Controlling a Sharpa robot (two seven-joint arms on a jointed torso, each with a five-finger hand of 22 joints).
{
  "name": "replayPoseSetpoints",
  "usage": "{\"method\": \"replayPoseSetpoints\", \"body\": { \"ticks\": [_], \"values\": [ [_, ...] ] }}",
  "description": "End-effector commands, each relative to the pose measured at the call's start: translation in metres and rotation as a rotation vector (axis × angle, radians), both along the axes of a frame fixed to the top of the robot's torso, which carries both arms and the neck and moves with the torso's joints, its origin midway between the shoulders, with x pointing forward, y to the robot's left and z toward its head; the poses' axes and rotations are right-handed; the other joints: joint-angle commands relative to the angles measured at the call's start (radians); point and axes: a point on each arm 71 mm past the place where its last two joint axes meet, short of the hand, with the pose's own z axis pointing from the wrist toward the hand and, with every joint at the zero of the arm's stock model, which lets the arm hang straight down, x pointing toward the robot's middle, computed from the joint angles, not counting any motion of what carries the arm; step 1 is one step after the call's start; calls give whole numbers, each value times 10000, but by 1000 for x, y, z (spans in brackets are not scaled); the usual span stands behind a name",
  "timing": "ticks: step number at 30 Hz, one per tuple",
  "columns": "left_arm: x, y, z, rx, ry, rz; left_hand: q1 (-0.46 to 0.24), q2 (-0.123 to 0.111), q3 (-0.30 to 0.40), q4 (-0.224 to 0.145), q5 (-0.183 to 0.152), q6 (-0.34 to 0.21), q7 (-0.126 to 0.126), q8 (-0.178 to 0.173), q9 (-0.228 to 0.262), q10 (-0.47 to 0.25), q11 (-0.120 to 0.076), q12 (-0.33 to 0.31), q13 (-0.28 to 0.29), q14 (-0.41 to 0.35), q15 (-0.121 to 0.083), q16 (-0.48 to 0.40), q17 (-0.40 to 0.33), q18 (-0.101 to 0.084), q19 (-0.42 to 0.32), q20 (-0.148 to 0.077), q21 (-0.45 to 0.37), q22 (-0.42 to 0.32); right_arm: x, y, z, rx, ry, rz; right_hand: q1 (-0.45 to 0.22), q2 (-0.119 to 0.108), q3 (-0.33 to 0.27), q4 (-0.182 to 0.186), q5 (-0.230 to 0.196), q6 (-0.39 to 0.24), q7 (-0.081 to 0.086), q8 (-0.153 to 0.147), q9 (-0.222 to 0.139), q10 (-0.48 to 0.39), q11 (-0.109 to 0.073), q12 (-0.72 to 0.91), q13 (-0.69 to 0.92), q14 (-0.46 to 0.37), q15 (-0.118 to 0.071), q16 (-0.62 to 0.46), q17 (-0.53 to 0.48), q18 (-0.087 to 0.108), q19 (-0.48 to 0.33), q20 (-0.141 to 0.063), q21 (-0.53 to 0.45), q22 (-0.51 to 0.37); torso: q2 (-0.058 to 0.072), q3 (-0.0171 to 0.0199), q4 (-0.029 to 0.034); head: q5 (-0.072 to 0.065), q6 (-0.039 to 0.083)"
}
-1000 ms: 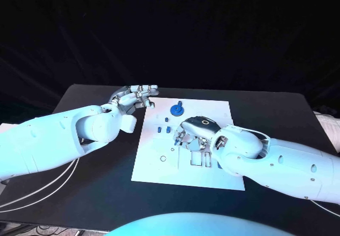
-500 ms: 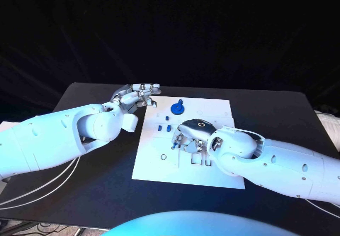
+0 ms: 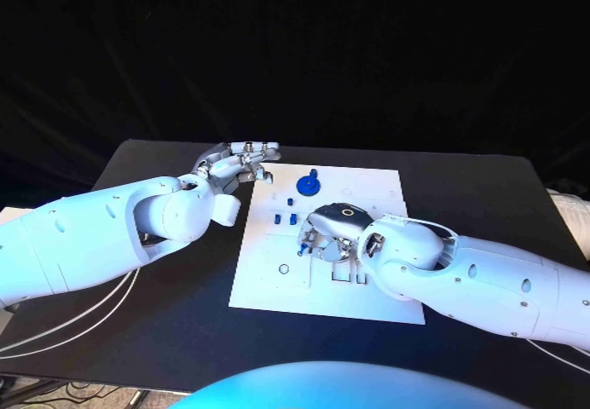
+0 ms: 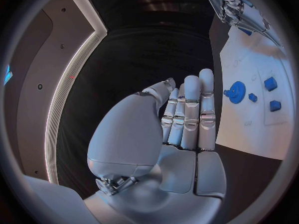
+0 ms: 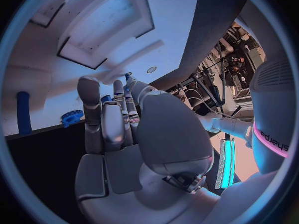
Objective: Assemble the parts on the task board
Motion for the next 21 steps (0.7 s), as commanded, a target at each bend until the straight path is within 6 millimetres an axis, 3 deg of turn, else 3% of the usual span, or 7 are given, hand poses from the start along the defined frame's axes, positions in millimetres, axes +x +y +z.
{"method": "replayPoseSetpoints", "body": {
  "ticks": [1,21],
  "values": [
    [-1,-4,1,-92,-71,-249,44,90,6,-47,10,-91,5,59,-14,-63,3,63,17,-84,6,-35,-13,187,-66,17,-65,-14,-2,1,-7,-529,212,132,31,-57,38,27,47,76,19,67,16,-54,42,-45,-11,302,-24,9,3,-113,29,2,1,-11,2,0,-2,-18,-28],
    [0,-3,0,-86,-37,-272,44,90,6,-47,10,-91,5,59,-14,-63,3,63,17,-84,6,-35,-13,187,-66,17,-65,-14,-3,3,-7,-392,185,191,27,-52,42,28,49,74,21,66,17,-56,44,-44,-10,304,-23,19,16,-115,32,3,8,1,1,-1,-2,9,-67]
  ]
}}
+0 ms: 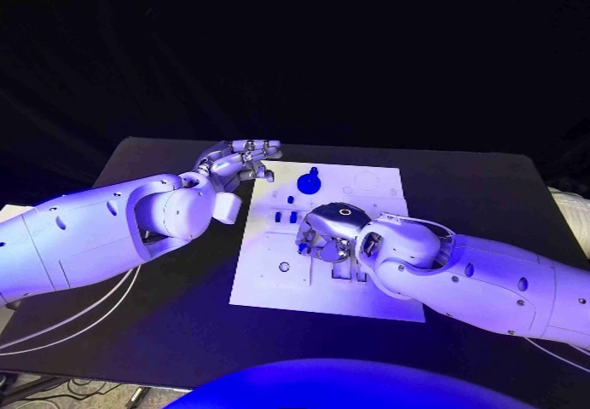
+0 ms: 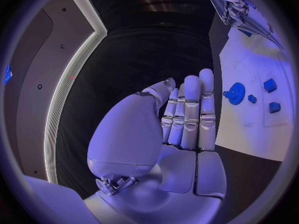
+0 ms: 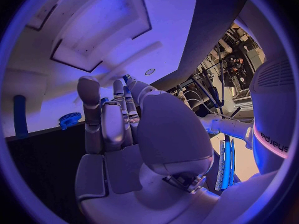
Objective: Assemble the parts on the task board
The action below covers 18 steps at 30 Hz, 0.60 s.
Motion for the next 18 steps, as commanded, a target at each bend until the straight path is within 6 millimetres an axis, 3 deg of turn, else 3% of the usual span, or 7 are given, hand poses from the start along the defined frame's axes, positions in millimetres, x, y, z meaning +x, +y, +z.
{"method": "replayPoseSetpoints", "body": {
  "ticks": [1,18],
  "values": [
    [0,-2,1,-86,-67,-211,44,90,7,-47,10,-91,5,59,-14,-64,2,25,10,-83,5,-35,-14,186,-66,17,-65,-14,-2,-1,-5,-259,118,75,24,-47,45,29,71,65,-12,34,7,-55,44,-42,-10,305,-22,25,24,-118,36,3,16,14,1,-1,7,-11,6],
    [0,-2,0,-75,-25,-239,42,93,-2,-56,8,-109,12,67,-14,-87,9,39,11,-91,9,-31,-19,186,-69,20,-68,-15,-3,1,-4,-157,79,-41,13,-41,48,32,72,67,-11,34,10,-50,44,-38,-8,310,-22,40,44,-121,42,4,27,31,1,1,10,-7,9]
  ]
}}
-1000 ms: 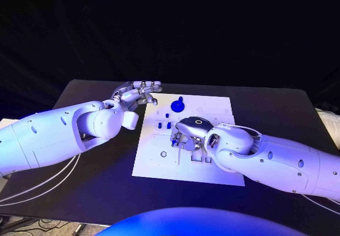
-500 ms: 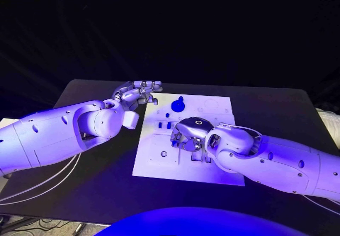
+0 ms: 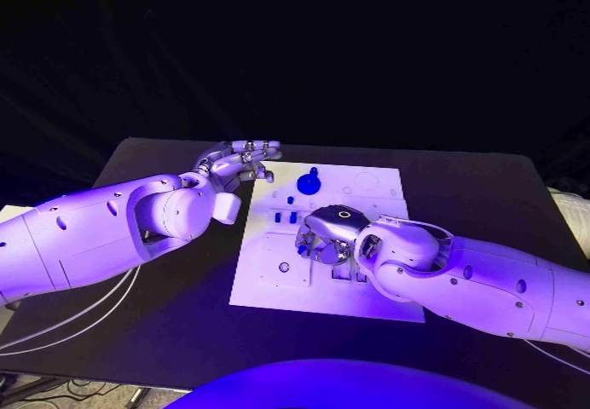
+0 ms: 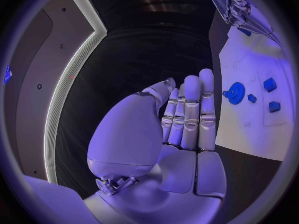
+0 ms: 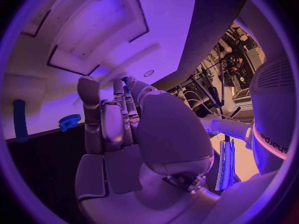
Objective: Assemble the parts on the task board
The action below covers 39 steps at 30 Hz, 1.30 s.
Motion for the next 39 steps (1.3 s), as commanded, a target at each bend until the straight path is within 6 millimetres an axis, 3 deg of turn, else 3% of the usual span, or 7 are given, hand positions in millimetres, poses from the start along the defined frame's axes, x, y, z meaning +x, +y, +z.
{"method": "replayPoseSetpoints", "body": {
  "ticks": [1,16,23,26,39],
  "values": [
    [-1,-3,1,-87,-55,-226,43,93,-2,-56,8,-69,-26,67,-14,-87,9,39,12,-88,6,-31,-9,186,-69,20,-68,-16,0,0,-2,-159,14,-26,12,-40,49,33,24,54,5,68,12,-49,44,-37,-8,310,-22,42,30,-123,43,4,28,25,0,0,5,2,-6],
    [-1,-3,0,-83,-18,-288,36,90,-19,-66,5,-98,-17,74,-16,-124,19,54,13,-101,13,-28,-16,185,-73,25,-73,-18,-1,1,-2,-272,68,-59,-11,-46,45,40,21,47,10,63,12,-53,49,-38,-7,304,-19,19,0,-119,34,4,17,4,1,2,-7,6,-2],
    [-1,-3,1,-76,-20,-313,25,93,-30,-66,2,-113,-10,79,-16,-144,26,64,13,-110,19,-27,-20,183,-77,29,-77,-20,3,-3,-9,-1099,316,-442,-574,-463,-362,292,43,-585,278,-319,-131,-829,299,-54,-20,2,207,-464,-596,42,-613,157,-704,-1096,4,4,-2,7,-6],
    [-1,-3,0,-73,-16,-314,25,93,-30,-66,2,-113,-10,79,-16,-144,26,64,13,-110,19,-27,-20,183,-77,29,-77,-20,4,-3,-7,-955,157,-616,-585,-647,-632,225,283,-995,312,-567,-196,-1507,397,8,-20,-246,296,-735,-974,131,-968,249,-1067,-1614,8,9,-6,9,-12],
    [-1,-3,0,-61,13,-322,-4,94,-56,-61,-6,-144,-1,90,-18,-182,37,86,15,-127,31,-23,-29,180,-87,39,-87,-26,3,-7,-1,-154,-331,-808,-411,-565,-908,66,575,-1190,321,-597,-167,-1821,418,342,37,-341,317,-651,-1024,149,-1028,301,-1063,-1615,2,7,-4,-2,-23]
  ]
}}
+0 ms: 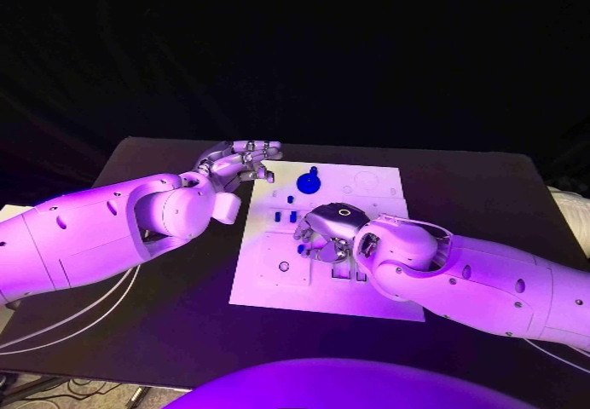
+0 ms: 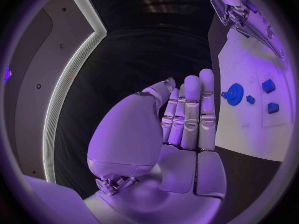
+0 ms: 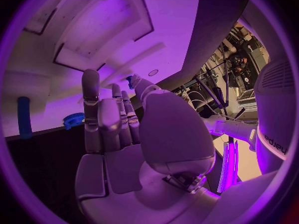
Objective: Assemble the parts on the task board
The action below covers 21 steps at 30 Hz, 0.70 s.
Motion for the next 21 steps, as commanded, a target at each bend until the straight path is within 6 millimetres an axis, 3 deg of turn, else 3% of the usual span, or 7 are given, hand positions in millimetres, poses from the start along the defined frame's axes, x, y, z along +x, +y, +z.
{"method": "replayPoseSetpoints", "body": {
  "ticks": [1,6,9,13,21],
  "values": [
    [-1,-2,1,-77,-61,-202,-4,94,-28,-33,-6,-72,-2,50,-9,-72,0,43,17,-93,-4,-23,-12,181,-51,3,-49,-17,1,-6,-1,89,-243,-346,138,60,-56,-25,69,102,21,39,25,27,44,96,64,-28,-21,83,29,144,-51,15,3,35,0,0,-3,1,1],
    [0,-1,1,-72,-58,-194,-4,94,-28,-33,-6,-72,-2,50,-9,-72,0,43,17,-93,-4,-23,-12,181,-51,3,-49,-17,-3,-12,5,717,-477,-359,183,96,-83,-56,115,210,55,90,48,79,49,231,76,11,-20,165,85,134,2,14,68,116,-1,-1,-3,2,0],
    [0,-1,1,-70,-52,-194,-4,94,-28,-33,-6,-72,-2,50,-9,-72,0,43,17,-93,-4,-23,-12,181,-51,3,-49,-17,-7,-22,15,1684,-802,-545,254,120,-77,-91,388,361,63,150,71,255,25,445,89,118,-50,346,252,117,135,-8,205,279,0,-7,8,-17,11],
    [-1,1,0,-54,-41,-170,-4,94,-28,-33,-6,-72,-2,50,-9,-72,0,43,17,-93,-4,-23,-12,181,-51,3,-49,-17,-8,-37,26,2269,-898,-897,259,40,-116,-111,419,391,70,152,70,152,38,438,50,99,-41,284,146,124,119,-11,176,216,-9,-4,-31,-13,29],
    [-1,2,0,-44,-39,-174,-4,94,-28,-33,-6,-72,-2,50,-9,-72,0,43,17,-93,-4,-23,-12,181,-51,3,-49,-17,0,-73,45,1478,-575,-1434,256,-100,-446,-148,264,129,-33,-24,5,-564,80,299,-11,-93,3,2,-265,145,-82,30,-31,-14,-22,-4,-53,-156,155]
  ]
}}
